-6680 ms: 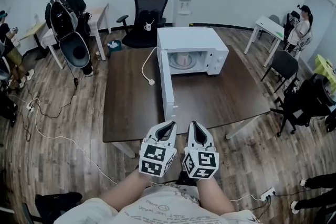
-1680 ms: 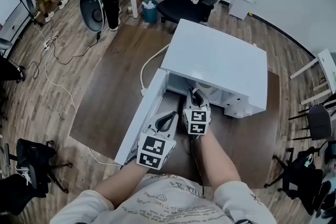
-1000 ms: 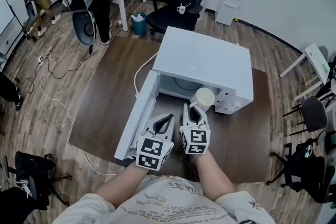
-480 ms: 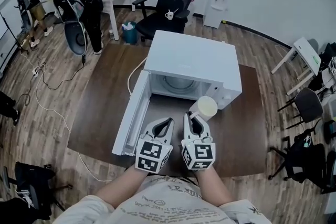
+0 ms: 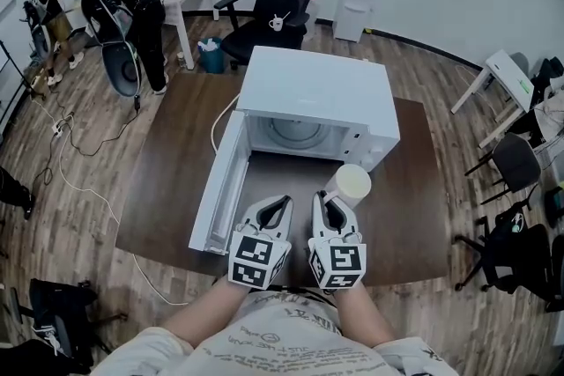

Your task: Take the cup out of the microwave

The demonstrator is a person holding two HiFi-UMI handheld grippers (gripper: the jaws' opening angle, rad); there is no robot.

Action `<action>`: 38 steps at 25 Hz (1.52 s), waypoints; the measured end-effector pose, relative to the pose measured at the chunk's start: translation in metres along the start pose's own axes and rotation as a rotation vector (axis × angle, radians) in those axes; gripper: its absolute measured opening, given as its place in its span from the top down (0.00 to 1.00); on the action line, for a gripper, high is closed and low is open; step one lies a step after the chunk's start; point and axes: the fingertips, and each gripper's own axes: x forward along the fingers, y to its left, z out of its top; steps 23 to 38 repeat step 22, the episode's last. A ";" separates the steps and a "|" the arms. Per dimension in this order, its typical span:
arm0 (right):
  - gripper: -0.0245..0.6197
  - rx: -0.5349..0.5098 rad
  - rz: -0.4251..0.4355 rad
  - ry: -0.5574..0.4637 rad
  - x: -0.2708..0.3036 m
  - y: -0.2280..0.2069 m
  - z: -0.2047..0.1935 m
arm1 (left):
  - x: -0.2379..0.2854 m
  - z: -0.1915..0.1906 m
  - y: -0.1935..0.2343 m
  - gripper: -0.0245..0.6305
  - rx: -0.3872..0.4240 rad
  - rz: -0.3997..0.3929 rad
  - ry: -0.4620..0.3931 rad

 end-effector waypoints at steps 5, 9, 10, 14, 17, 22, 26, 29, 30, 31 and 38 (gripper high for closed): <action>0.90 0.000 0.004 -0.011 -0.004 0.003 0.002 | -0.005 0.002 -0.002 0.94 0.006 -0.003 -0.011; 0.90 -0.005 0.023 -0.011 -0.007 0.008 -0.002 | -0.008 -0.001 -0.004 0.94 0.006 0.000 -0.008; 0.90 -0.006 0.027 -0.012 -0.007 0.009 -0.002 | -0.009 -0.001 -0.005 0.94 0.006 0.000 -0.009; 0.90 -0.005 0.041 -0.018 -0.009 0.014 -0.002 | -0.012 -0.001 -0.005 0.94 0.011 0.005 -0.011; 0.90 -0.004 0.050 -0.023 -0.009 0.016 -0.002 | -0.013 -0.002 -0.006 0.94 0.016 0.003 -0.009; 0.90 -0.003 0.060 -0.029 -0.008 0.017 -0.001 | -0.015 0.000 -0.003 0.94 0.022 0.002 -0.011; 0.90 -0.003 0.060 -0.029 -0.008 0.017 -0.001 | -0.015 0.000 -0.003 0.94 0.022 0.002 -0.011; 0.90 -0.003 0.060 -0.029 -0.008 0.017 -0.001 | -0.015 0.000 -0.003 0.94 0.022 0.002 -0.011; 0.90 -0.003 0.060 -0.029 -0.008 0.017 -0.001 | -0.015 0.000 -0.003 0.94 0.022 0.002 -0.011; 0.90 -0.003 0.060 -0.029 -0.008 0.017 -0.001 | -0.015 0.000 -0.003 0.94 0.022 0.002 -0.011; 0.90 -0.003 0.060 -0.029 -0.008 0.017 -0.001 | -0.015 0.000 -0.003 0.94 0.022 0.002 -0.011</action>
